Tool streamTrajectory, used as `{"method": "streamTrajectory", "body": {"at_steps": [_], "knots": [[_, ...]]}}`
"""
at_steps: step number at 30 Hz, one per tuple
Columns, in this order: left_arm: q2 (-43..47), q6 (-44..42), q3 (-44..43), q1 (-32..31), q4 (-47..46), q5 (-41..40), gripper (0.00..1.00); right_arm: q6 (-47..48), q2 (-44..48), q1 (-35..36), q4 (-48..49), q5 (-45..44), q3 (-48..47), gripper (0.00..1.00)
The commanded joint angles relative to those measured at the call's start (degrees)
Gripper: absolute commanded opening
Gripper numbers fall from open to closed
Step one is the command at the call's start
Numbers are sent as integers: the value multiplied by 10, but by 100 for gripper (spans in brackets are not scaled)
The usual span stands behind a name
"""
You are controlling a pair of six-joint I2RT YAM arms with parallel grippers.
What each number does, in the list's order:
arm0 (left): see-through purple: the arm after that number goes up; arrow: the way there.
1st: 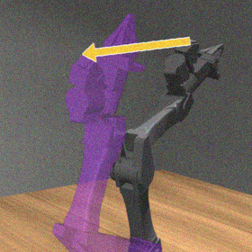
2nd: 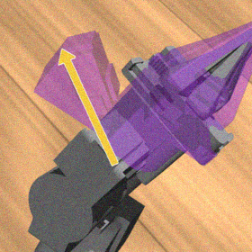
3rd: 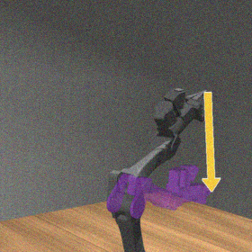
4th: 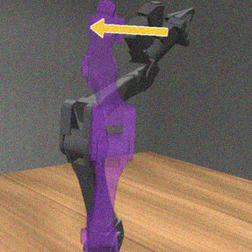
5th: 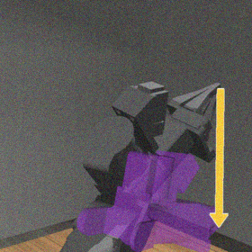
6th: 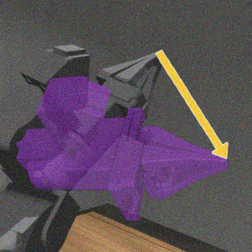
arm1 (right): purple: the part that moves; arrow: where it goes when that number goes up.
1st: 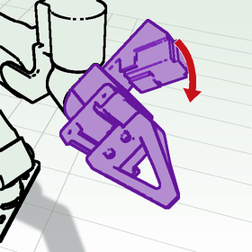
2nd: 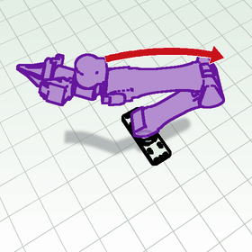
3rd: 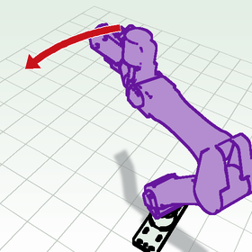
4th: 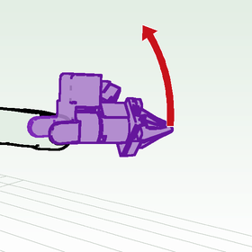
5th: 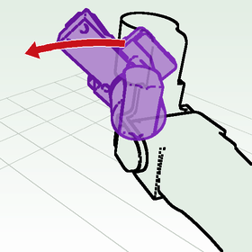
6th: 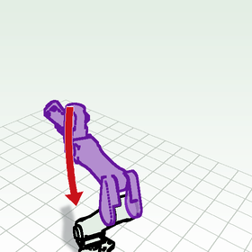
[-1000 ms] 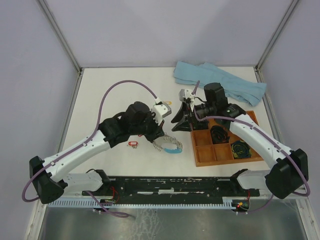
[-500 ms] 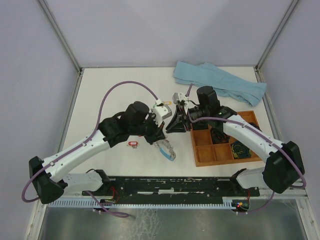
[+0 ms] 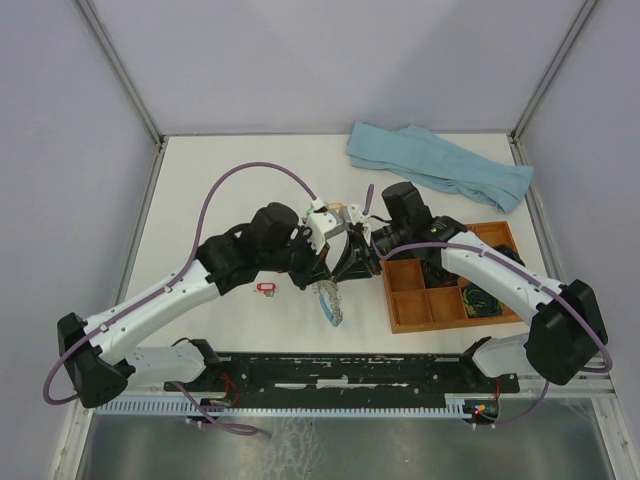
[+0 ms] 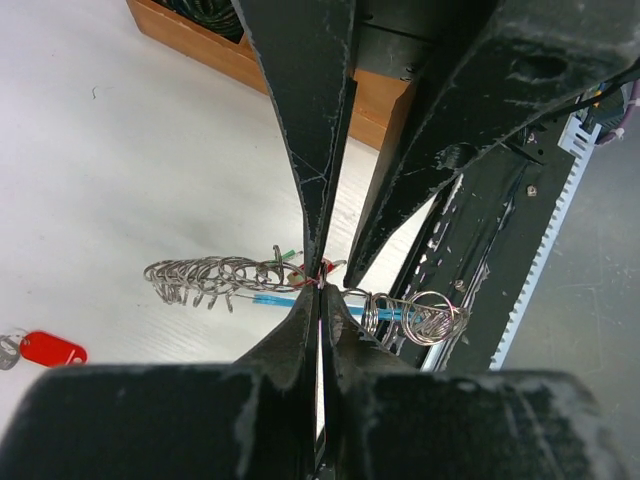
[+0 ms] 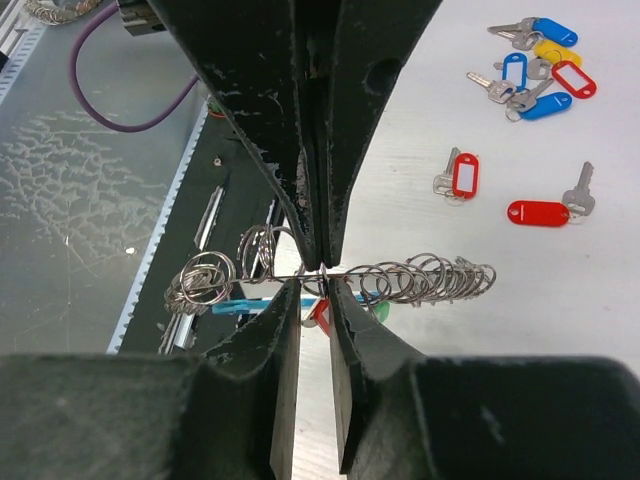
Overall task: Remove the keys from the keyring
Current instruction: Remove the key from the keyring.
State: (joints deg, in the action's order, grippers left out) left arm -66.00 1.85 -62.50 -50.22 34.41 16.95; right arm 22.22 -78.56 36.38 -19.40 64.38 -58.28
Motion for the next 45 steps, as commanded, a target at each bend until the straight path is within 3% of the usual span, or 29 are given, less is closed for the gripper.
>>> {"method": "streamTrajectory", "body": {"at_steps": [1,6,10,12,17,18,19,21,27,32,39,45], "knots": [[14,-17,-34,1,-25,25,3,21,0,9,-4,7,-23,22],[10,-17,-34,1,-27,34,3,23,1,14,-4,7,-23,11],[7,-16,-34,1,-31,39,3,23,1,16,-3,11,-24,10],[5,-16,-34,1,-33,39,3,22,0,17,-3,17,-25,1],[15,1,-21,2,-70,29,4,1,0,14,10,28,-30,1],[25,10,-10,3,-86,24,9,-15,1,10,25,34,-28,1],[35,20,1,5,-106,19,23,-34,2,6,44,39,-24,1],[66,40,35,6,-151,9,33,-78,5,-4,89,49,-12,1],[192,102,170,8,-329,-21,43,-209,7,-16,219,63,15,1],[313,144,293,8,-467,-98,51,-261,10,-20,278,61,22,1],[414,179,442,8,-612,-191,40,-345,11,-26,379,65,39,1],[375,180,505,8,-752,-150,36,-355,8,-26,390,66,40,1]]}}
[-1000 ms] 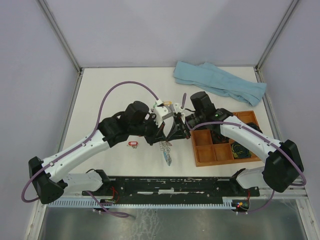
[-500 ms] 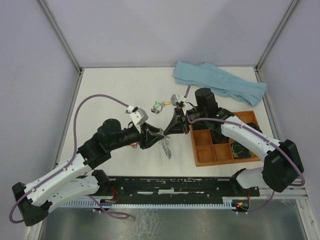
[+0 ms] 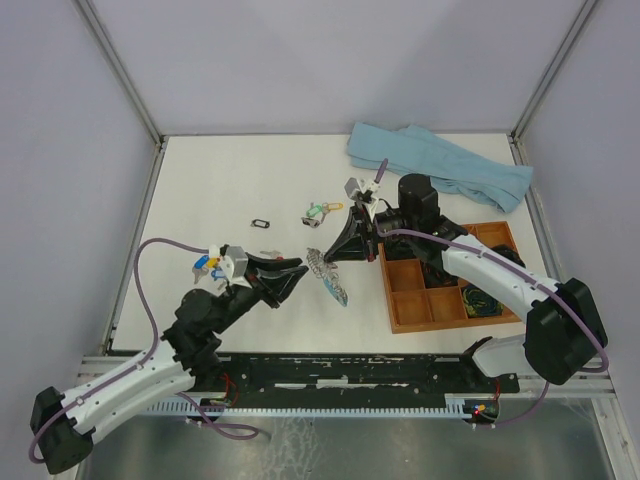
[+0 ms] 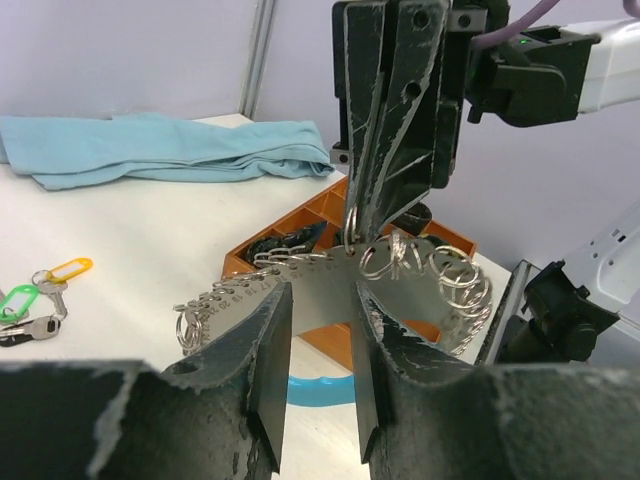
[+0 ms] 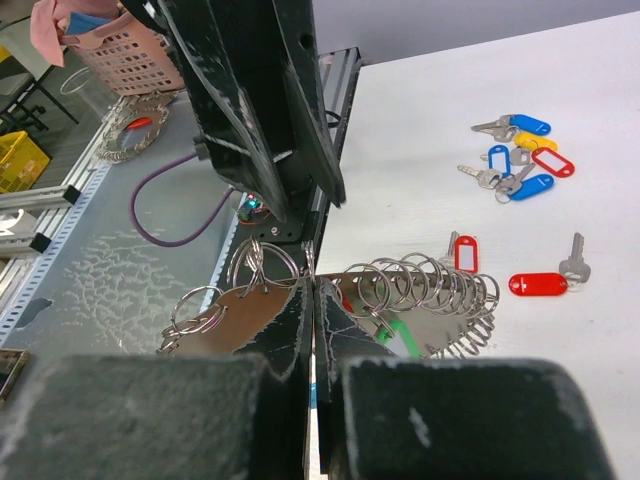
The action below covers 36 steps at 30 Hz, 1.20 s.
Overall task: Remove the keys from the keyring
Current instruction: Remove the key from the keyring.
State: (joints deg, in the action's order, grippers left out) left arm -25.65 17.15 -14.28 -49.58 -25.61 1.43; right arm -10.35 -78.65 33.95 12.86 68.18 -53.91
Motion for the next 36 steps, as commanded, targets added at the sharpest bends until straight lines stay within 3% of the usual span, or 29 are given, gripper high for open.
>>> {"method": "streamTrajectory", "body": {"at_steps": [1,7,14,23,36], "knots": [[-43,27,30,2,-185,15,35,-31,9,-3,69,29,-4,1],[-106,16,39,2,-290,50,35,-37,6,-2,76,30,-2,1],[-149,14,29,2,-324,54,35,-41,2,-3,80,31,-2,1],[-173,18,19,2,-328,51,33,-45,3,-2,84,32,-1,1],[-186,13,6,2,-325,46,23,-50,3,-1,88,34,0,1]]}}
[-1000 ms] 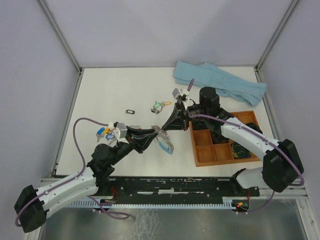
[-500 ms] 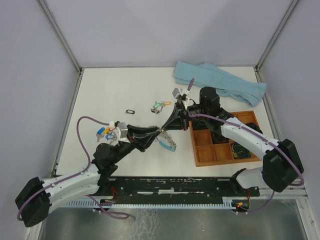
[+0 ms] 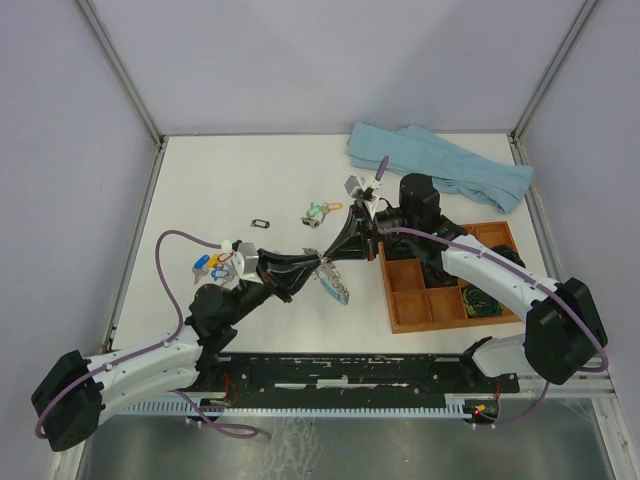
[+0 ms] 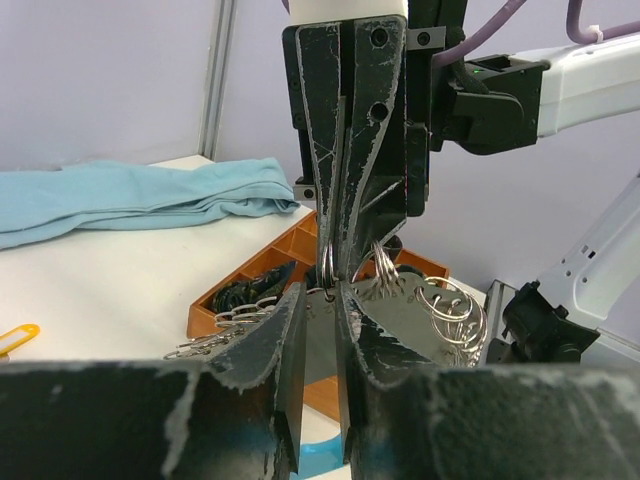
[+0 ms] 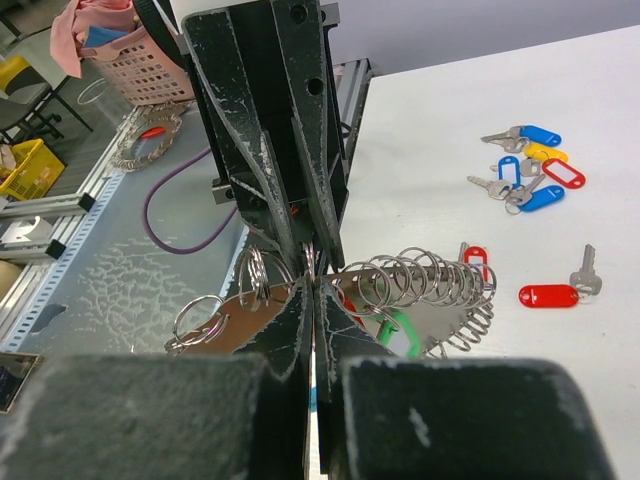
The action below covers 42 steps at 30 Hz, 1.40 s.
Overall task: Remove the keys from the keyring
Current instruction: Remove the key from the keyring.
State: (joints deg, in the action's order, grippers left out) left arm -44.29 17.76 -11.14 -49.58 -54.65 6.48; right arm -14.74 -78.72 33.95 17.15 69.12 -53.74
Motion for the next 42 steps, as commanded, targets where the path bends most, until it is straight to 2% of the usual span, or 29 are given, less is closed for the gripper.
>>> {"method": "streamTrajectory", "body": {"at_steps": [1,15,16,18,25,26,29,32,34,35,36,37,40,42], "knots": [[1,7,-26,2,-34,-6,22,-6,4,-1,45,25,-2,1],[-15,10,-50,2,-11,5,23,4,5,3,37,29,-2,1],[-16,10,-51,3,-9,6,21,11,5,3,30,29,-4,1],[-18,7,-54,2,-1,14,4,23,6,5,14,30,-6,1],[1,-4,-76,2,97,26,3,36,12,5,-5,30,-12,1],[5,-2,-75,2,102,25,5,36,11,4,-7,31,-13,1],[17,5,-69,2,111,22,28,36,13,4,-7,31,-14,1],[17,10,-69,2,113,25,32,36,14,4,-8,32,-14,1],[12,12,-70,2,113,28,29,37,15,5,-8,33,-14,1],[8,13,-71,2,112,32,22,37,15,4,-9,33,-14,1],[5,13,-74,2,112,36,10,38,15,4,-9,32,-13,1],[2,13,-75,2,112,40,4,40,15,4,-11,32,-13,1],[4,11,-79,2,113,46,3,73,15,4,-49,31,-19,1],[9,3,-90,2,143,48,3,151,16,5,-146,25,-37,1]]}}
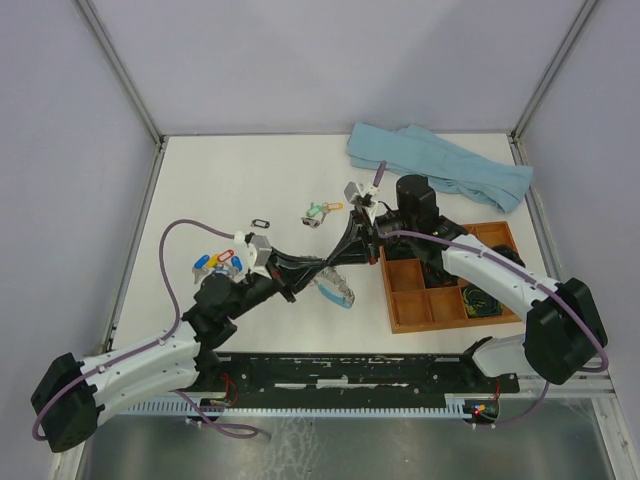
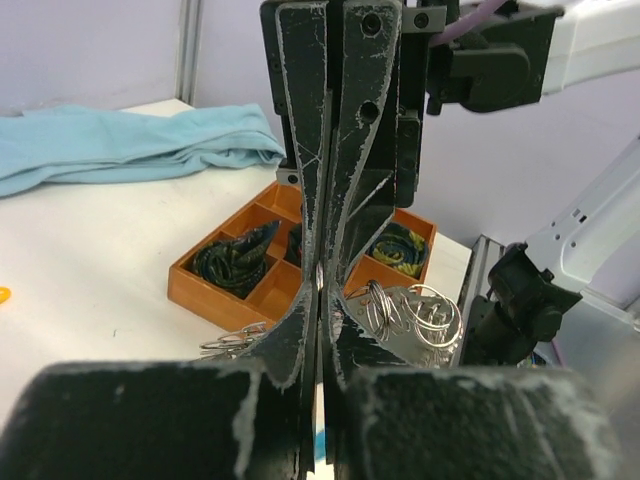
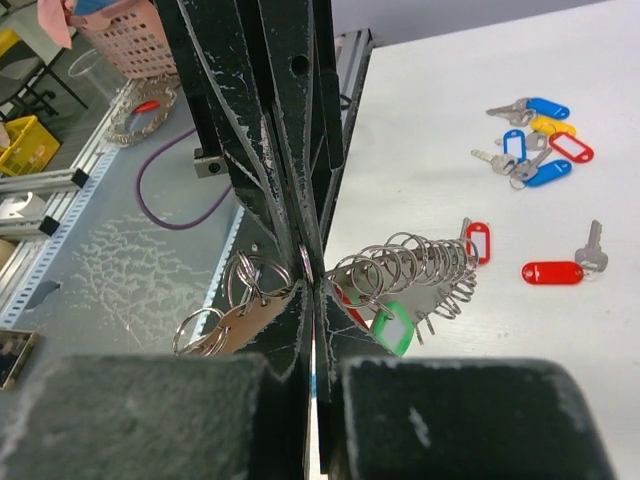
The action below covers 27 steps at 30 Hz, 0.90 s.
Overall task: Remove the keys from the keyring
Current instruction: Remove the key from the keyring.
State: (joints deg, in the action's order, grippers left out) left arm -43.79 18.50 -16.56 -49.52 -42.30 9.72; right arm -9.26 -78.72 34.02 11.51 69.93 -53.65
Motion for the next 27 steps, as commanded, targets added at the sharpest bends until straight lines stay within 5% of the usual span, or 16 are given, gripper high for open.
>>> {"method": "streamTrajectory", "body": {"at_steps": [1,13,20,27], "knots": [[8,-11,-44,1,43,15,3,149,16,5,-152,8,-52,1],[-22,-122,-255,2,458,19,3,465,39,4,-500,-116,-169,52],[-112,-151,-391,1,677,49,3,495,59,-7,-531,-159,-190,56],[-194,-171,-483,1,793,90,3,430,63,-8,-444,-126,-151,53]]}}
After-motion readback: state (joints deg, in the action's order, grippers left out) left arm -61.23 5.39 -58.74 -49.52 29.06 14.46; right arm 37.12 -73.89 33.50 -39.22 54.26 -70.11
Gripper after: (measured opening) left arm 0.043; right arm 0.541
